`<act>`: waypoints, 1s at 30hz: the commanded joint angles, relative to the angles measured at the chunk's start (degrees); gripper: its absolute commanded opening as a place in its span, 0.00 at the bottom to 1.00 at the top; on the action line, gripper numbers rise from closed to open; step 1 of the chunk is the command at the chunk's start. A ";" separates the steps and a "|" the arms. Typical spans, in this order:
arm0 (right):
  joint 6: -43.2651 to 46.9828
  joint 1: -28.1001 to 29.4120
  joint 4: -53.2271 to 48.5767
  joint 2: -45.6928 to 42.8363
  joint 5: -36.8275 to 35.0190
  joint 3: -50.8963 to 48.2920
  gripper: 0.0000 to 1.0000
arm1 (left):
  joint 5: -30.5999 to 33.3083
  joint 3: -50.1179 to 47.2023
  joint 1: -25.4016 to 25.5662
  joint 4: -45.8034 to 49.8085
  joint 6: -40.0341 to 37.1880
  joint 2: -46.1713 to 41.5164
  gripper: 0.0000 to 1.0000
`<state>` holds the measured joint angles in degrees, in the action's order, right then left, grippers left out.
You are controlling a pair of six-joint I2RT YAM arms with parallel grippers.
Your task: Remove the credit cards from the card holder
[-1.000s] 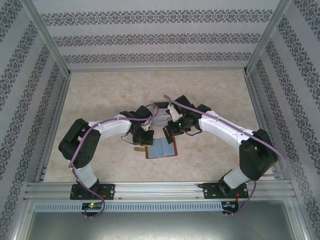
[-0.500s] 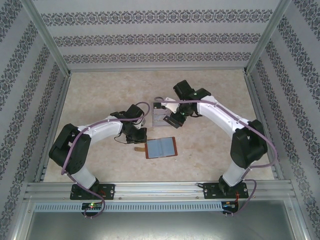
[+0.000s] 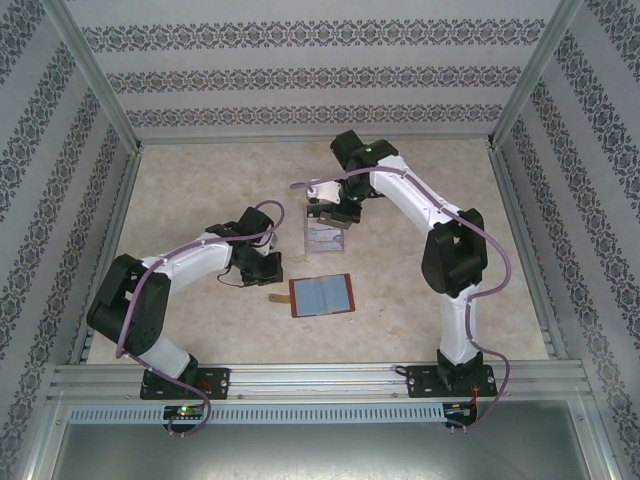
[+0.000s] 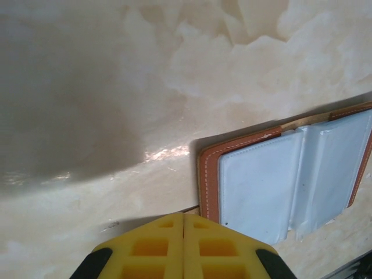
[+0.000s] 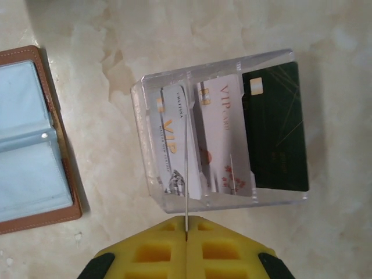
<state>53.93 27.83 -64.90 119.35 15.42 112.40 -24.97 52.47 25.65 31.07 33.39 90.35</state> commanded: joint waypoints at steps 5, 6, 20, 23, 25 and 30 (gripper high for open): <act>6.98 -0.46 -9.85 8.36 -1.49 13.92 0.00 | 0.67 -0.72 -1.62 2.63 -0.78 -1.53 0.06; 7.53 -0.48 -10.23 9.41 -2.08 15.41 0.00 | 0.72 -0.70 -1.77 2.83 -0.78 -1.71 0.06; 11.86 -0.06 -12.44 18.91 -3.56 29.50 0.00 | 1.44 0.47 -2.63 5.27 -0.77 -1.64 0.06; 11.78 -0.06 -12.31 20.23 -3.99 30.92 0.00 | 1.43 0.57 -2.68 5.34 -0.64 -1.25 0.06; 11.85 -0.06 -12.17 20.79 -4.41 31.37 0.00 | 1.25 0.54 -2.67 5.29 -0.44 -1.03 0.06; 11.34 0.03 -12.66 21.49 -3.97 31.47 0.04 | 1.18 0.67 -2.75 5.33 -0.51 -1.04 0.06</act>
<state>64.53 27.86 -75.53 139.57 11.40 142.02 -24.71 52.12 23.51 34.11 33.39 90.24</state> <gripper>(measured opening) 0.054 0.061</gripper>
